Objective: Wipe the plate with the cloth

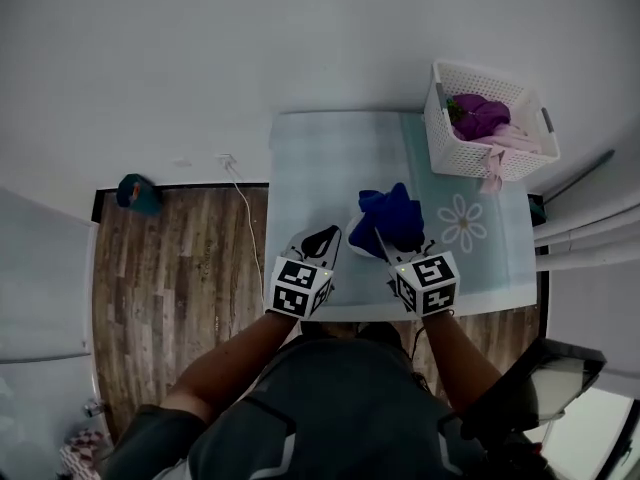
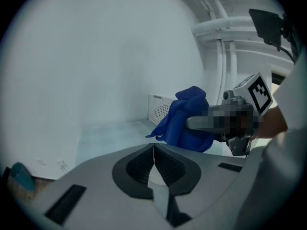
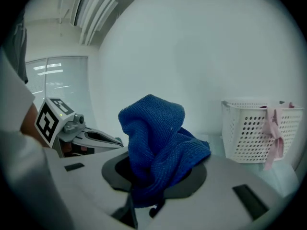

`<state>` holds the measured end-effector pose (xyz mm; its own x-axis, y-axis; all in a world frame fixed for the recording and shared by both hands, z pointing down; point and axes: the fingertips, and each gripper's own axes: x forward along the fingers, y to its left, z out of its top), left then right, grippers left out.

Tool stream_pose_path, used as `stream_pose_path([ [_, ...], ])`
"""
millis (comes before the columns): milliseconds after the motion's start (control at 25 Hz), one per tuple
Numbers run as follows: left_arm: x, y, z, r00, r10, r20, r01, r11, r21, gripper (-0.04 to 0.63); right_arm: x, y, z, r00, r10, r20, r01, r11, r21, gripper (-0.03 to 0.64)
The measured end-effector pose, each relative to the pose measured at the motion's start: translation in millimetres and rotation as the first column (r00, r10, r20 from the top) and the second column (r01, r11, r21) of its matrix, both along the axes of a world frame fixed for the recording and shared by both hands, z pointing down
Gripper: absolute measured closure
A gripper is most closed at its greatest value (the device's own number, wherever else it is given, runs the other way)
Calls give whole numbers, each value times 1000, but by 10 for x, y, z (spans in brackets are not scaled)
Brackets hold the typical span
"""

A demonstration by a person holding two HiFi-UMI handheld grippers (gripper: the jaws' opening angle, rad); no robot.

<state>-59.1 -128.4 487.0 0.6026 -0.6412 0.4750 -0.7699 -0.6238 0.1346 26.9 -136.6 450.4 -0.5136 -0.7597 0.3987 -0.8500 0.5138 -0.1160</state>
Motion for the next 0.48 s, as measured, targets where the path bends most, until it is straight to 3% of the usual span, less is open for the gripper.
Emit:
stream_pose_path([
  [120,7,-66,391,999,-48,13,49,994,-96,584,-92,-87,299,995,-86,-53,84,996,-35,495],
  [280,36,-101,781,996,-73,56,81,982,-168,584,-208,-138,681,981,-170,-97,160,982,-98,495],
  [480,48,-148,1047,982,-42,182,71,986,-153,584,-300,-201,1115,967,-218,-131,196,967,-161,497],
])
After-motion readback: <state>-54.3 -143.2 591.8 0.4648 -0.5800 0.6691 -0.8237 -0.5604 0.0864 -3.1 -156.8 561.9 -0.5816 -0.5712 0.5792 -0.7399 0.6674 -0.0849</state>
